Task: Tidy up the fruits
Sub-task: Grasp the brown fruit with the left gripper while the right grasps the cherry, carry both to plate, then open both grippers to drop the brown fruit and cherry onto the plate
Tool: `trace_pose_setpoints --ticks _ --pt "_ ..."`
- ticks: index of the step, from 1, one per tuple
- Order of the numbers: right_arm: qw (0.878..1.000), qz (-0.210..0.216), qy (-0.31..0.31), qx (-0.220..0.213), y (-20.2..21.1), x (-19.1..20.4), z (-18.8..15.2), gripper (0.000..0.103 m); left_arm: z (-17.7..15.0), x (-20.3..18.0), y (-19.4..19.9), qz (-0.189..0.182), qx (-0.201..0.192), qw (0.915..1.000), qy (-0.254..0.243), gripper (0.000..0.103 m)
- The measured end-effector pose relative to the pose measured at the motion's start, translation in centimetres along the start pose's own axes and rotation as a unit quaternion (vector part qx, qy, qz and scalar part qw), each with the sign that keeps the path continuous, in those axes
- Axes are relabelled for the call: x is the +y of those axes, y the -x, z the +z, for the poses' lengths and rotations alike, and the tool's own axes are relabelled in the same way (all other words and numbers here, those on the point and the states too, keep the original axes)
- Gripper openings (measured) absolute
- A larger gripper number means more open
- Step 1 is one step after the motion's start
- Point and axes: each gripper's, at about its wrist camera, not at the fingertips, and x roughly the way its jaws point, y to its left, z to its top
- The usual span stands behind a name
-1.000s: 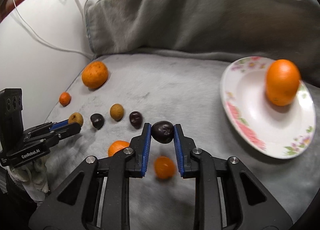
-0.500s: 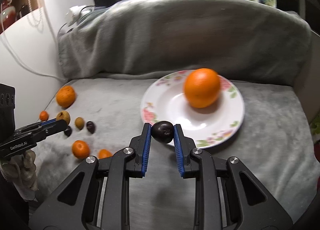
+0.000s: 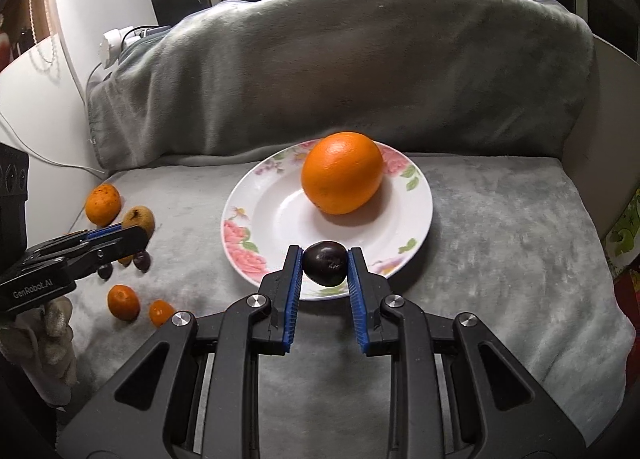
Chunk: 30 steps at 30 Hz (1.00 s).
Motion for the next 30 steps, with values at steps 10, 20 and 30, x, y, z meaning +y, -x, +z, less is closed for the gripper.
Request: trace_pose_setpoints --ticks 10,20,30 --pt "1.0 -0.002 -0.001 0.004 -0.9 -0.9 0.3 0.024 0.9 -1.6 -2.6 -0.003 0.019 0.9996 -0.021 0.024" --pt "1.0 -0.002 -0.009 0.007 -1.5 -1.5 0.4 0.024 1.0 -2.2 -3.9 0.004 0.03 0.999 -0.033 0.024" --pt "1.0 -0.014 -0.016 -0.014 -0.8 -1.9 0.5 0.072 1.2 -2.8 -3.5 0.018 0.016 0.9984 -0.051 0.054"
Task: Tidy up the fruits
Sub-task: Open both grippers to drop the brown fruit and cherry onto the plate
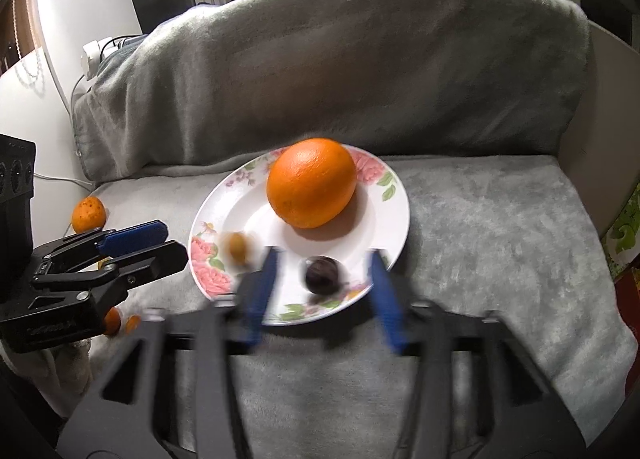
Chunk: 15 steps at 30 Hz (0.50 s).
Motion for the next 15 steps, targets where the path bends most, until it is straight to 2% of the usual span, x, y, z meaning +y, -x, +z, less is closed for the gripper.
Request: trace_pose_setpoints --ticks 2,3,4,7,12,15 --pt "1.0 -0.002 -0.001 -0.007 0.3 0.0 0.1 0.075 0.1 -0.1 0.0 -0.001 -0.003 1.0 -0.003 0.068" --pt "1.0 -0.005 -0.003 -0.008 0.3 -0.1 0.2 0.079 0.0 -0.2 0.1 -0.001 -0.005 1.0 -0.006 0.07" --pt "1.0 -0.005 -0.004 -0.009 0.4 -0.1 0.2 0.085 0.0 -0.3 0.1 0.0 -0.005 0.9999 -0.009 0.07" --pt "1.0 -0.007 -0.009 -0.017 0.7 -0.2 0.4 0.094 -0.1 -0.7 0.2 0.01 -0.004 0.9998 -0.015 0.075" --pt "1.0 -0.011 -0.016 -0.025 1.2 -0.3 0.6 0.102 -0.1 -0.9 0.3 0.018 -0.006 0.9997 -0.016 0.079" --pt "0.999 -0.008 -0.019 -0.024 1.3 -0.5 0.7 0.102 -0.1 -1.0 0.3 0.02 -0.004 0.9996 -0.017 0.079"
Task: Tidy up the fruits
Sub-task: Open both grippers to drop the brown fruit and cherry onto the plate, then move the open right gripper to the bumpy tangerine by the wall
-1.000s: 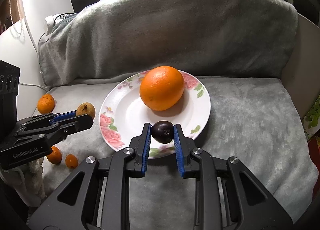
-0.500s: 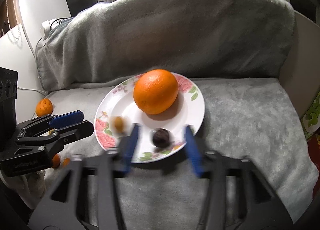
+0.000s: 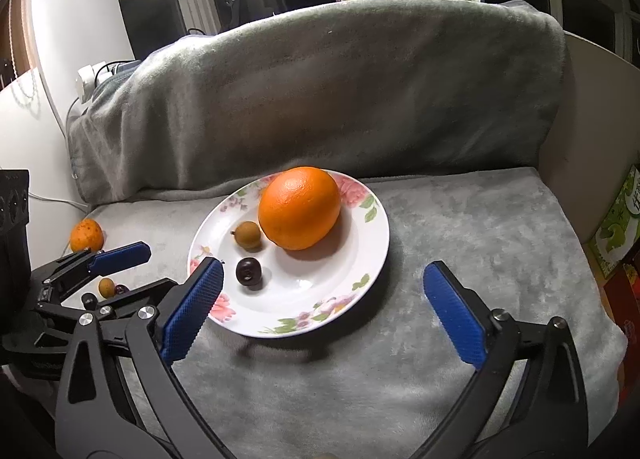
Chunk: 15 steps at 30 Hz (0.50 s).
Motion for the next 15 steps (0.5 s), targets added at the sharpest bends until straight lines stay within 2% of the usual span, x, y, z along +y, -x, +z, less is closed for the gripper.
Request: trace_pose_setpoints --ticks 15 --pt "1.0 0.011 -0.012 -0.012 1.6 0.8 0.4 0.102 -0.2 0.2 2.4 0.008 -0.02 0.9998 0.005 0.079"
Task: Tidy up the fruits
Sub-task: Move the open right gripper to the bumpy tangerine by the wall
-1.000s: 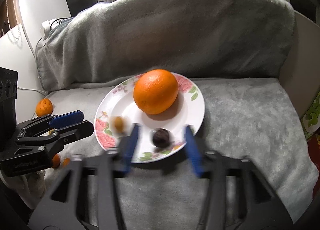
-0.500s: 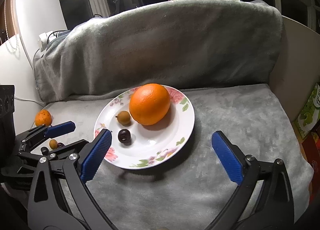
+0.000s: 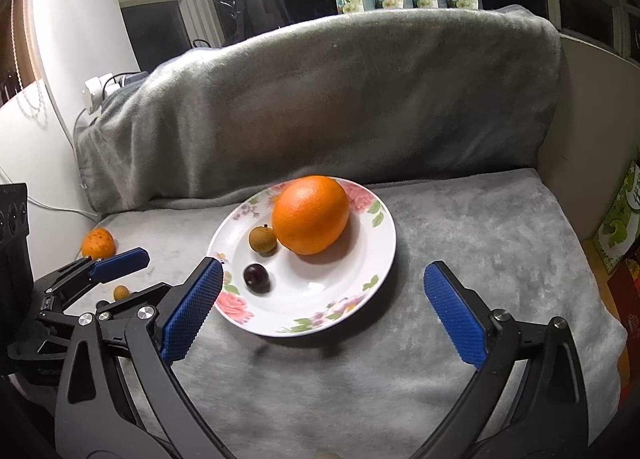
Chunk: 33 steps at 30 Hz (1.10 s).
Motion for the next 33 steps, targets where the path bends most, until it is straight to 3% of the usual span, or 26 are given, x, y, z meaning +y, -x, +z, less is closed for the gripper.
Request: trace_pose_setpoints --ticks 13,24,33 --pt "0.999 0.037 0.01 -0.034 1.9 3.3 0.2 0.102 -2.1 4.3 5.8 0.043 -0.031 0.9982 0.027 0.079" --pt "0.995 0.078 0.056 -0.014 1.0 8.0 0.8 0.102 -5.4 11.2 11.6 0.111 -0.052 0.989 0.083 0.079" --pt "0.987 0.128 0.096 0.009 -1.4 14.1 2.2 0.102 -7.7 16.0 13.3 0.145 -0.054 0.9792 0.132 0.079"
